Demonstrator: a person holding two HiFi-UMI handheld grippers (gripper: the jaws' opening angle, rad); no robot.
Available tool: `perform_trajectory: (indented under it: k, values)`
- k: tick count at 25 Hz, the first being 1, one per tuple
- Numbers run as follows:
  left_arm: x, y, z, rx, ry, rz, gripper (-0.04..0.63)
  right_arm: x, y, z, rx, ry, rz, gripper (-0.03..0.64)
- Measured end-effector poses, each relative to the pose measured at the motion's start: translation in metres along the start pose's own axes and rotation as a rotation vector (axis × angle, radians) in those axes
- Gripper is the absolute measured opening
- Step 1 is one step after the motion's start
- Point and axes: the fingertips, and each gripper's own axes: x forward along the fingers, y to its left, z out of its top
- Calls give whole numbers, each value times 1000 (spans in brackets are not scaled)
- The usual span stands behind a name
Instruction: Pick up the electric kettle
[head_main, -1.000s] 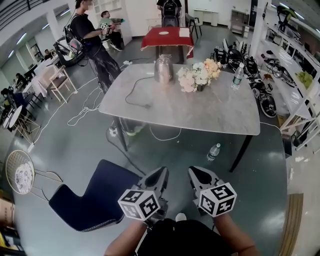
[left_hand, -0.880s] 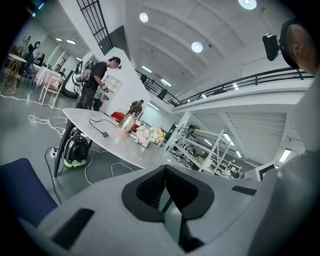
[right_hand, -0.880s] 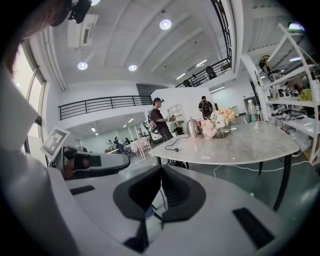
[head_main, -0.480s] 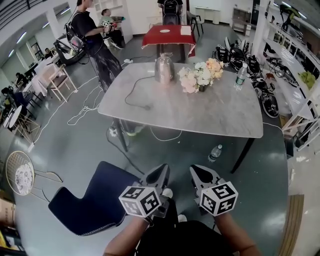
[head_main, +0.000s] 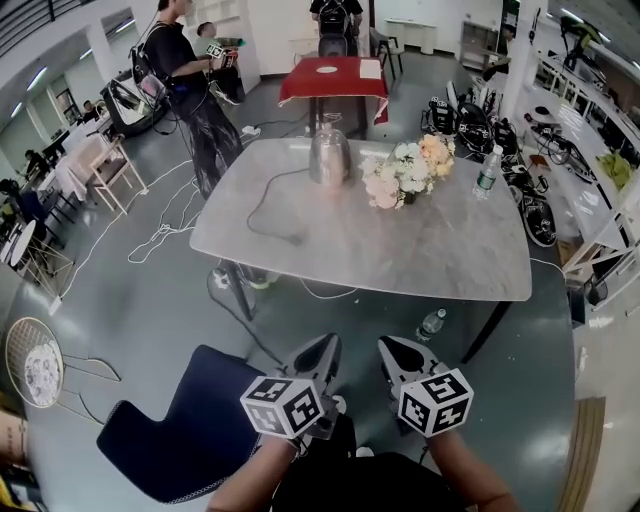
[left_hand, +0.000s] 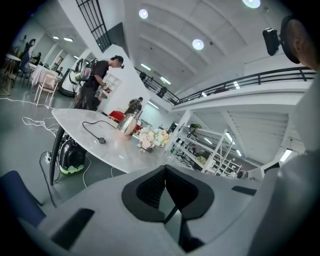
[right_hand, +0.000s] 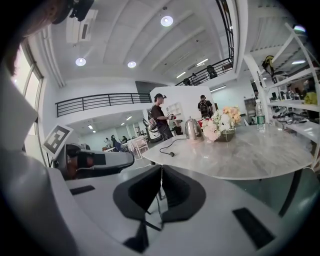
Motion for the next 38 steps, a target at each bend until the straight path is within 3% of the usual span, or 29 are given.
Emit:
perform_trajectory:
  k: [25, 38]
  values:
    - [96, 105, 75, -26, 48, -29, 6, 142, -50, 47, 37, 23, -63, 8]
    - [127, 146, 102, 20, 82, -59, 6, 206, -56, 64, 38, 11, -80, 8]
